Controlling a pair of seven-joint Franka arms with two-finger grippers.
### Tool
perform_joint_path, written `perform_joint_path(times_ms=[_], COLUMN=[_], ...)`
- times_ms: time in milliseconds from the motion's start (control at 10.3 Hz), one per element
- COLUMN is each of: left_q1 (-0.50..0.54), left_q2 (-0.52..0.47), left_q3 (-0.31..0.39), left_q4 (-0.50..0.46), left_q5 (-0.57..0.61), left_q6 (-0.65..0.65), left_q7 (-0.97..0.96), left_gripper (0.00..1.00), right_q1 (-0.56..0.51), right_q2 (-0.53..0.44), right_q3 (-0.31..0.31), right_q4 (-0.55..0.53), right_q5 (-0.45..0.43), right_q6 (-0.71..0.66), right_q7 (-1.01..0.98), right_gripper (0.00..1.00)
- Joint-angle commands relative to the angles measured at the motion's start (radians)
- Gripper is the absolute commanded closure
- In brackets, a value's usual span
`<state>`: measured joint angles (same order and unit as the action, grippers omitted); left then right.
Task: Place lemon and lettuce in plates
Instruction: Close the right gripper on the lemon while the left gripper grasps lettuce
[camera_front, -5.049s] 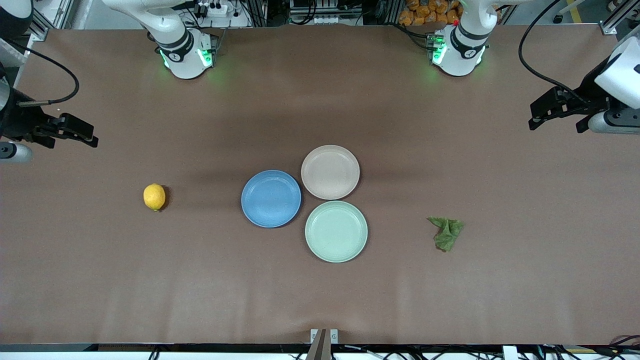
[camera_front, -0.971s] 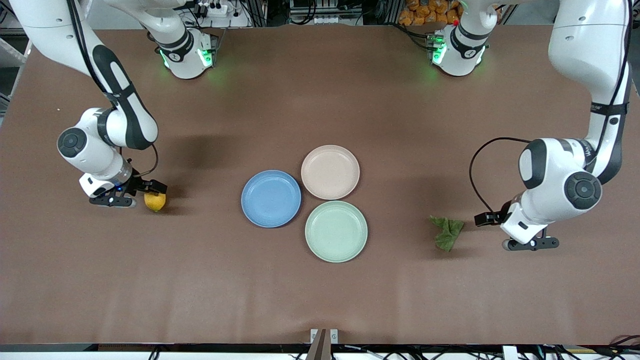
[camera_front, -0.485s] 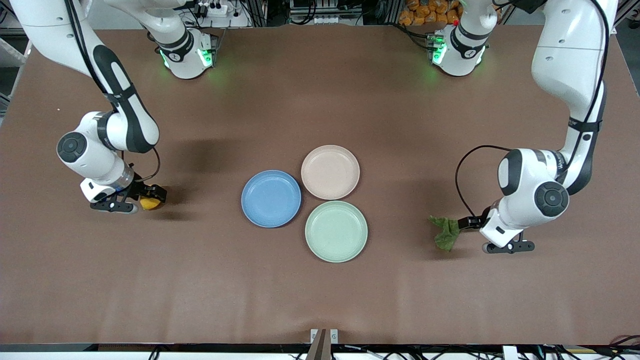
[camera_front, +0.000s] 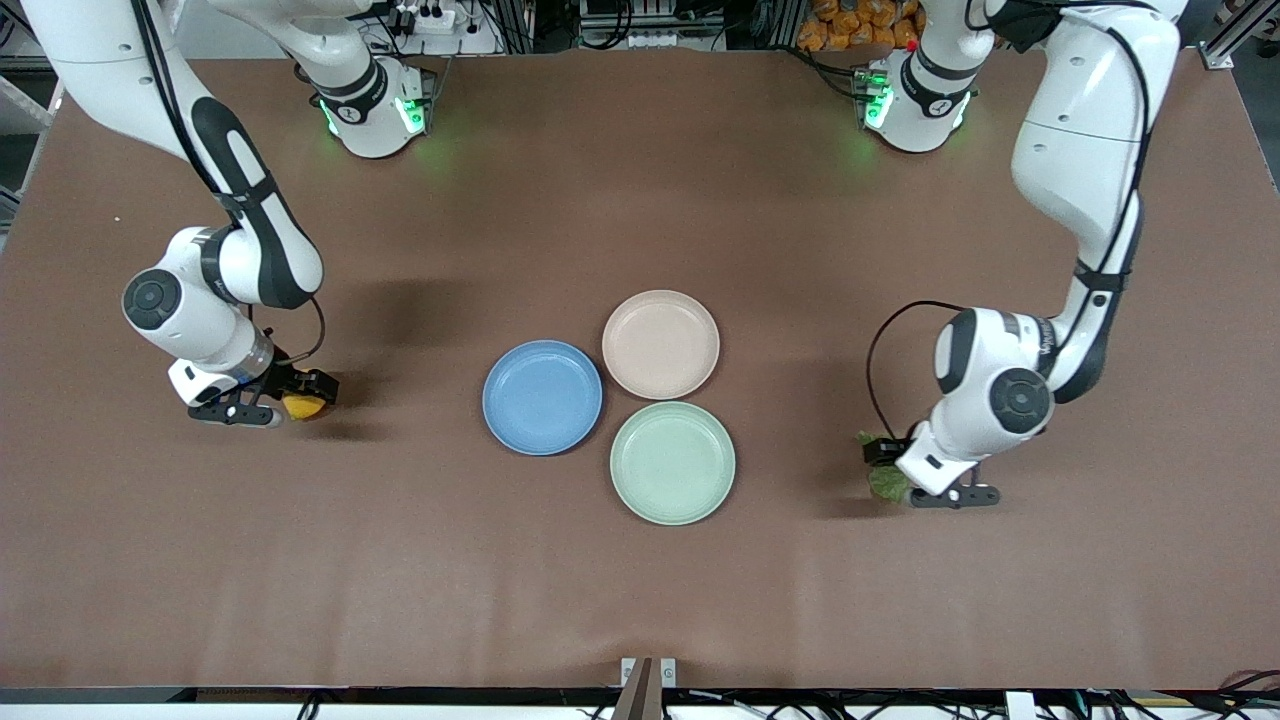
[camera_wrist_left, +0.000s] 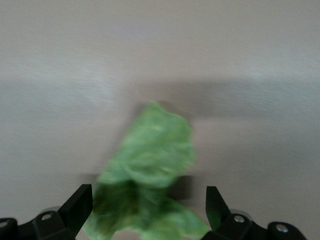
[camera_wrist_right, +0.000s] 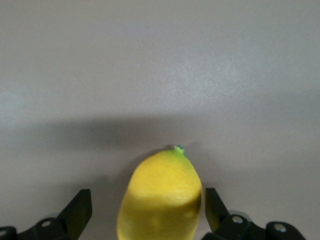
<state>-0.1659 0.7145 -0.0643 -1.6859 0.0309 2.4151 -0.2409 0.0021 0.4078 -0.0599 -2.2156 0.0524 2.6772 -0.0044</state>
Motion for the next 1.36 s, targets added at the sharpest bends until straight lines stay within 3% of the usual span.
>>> perform_joint_path(times_ms=[0, 97, 194, 291, 583, 971, 1165, 1262], left_q1=[-0.024, -0.024, -0.021, -0.02, -0.024, -0.024, -0.023, -0.023], left_q2=[0.022, 0.022, 0.022, 0.023, 0.031, 0.031, 0.031, 0.031], left_q3=[0.008, 0.008, 0.008, 0.008, 0.011, 0.009, 0.009, 0.009], left_q4=[0.014, 0.014, 0.014, 0.014, 0.012, 0.012, 0.011, 0.011], left_q5=[0.02, 0.021, 0.021, 0.021, 0.021, 0.021, 0.02, 0.02], left_q6=[0.006, 0.006, 0.006, 0.006, 0.006, 0.007, 0.006, 0.006], left_q7=[-0.034, -0.032, -0.017, -0.015, -0.015, -0.029, -0.035, -0.035], left_gripper=[0.0, 0.0, 0.0, 0.0, 0.0, 0.51, 1.0, 1.0], right_q1=[-0.025, -0.025, -0.025, -0.025, -0.022, -0.014, 0.001, 0.022], right_q2=[0.029, 0.028, 0.028, 0.025, -0.009, -0.058, -0.06, -0.057], right_q3=[0.011, 0.011, 0.011, 0.011, 0.012, 0.052, 0.089, 0.098], right_q4=[-0.016, -0.015, -0.013, -0.009, 0.02, 0.134, 0.192, 0.22], right_q5=[-0.003, -0.003, -0.003, -0.003, -0.006, -0.006, -0.002, 0.004], right_q6=[0.05, 0.046, 0.044, 0.043, -0.011, -0.215, -0.243, -0.243], right_q7=[-0.002, -0.002, 0.0, 0.0, 0.001, 0.009, 0.015, 0.018], right_gripper=[0.23, 0.62, 0.87, 1.0, 1.0, 1.0, 1.0, 1.0])
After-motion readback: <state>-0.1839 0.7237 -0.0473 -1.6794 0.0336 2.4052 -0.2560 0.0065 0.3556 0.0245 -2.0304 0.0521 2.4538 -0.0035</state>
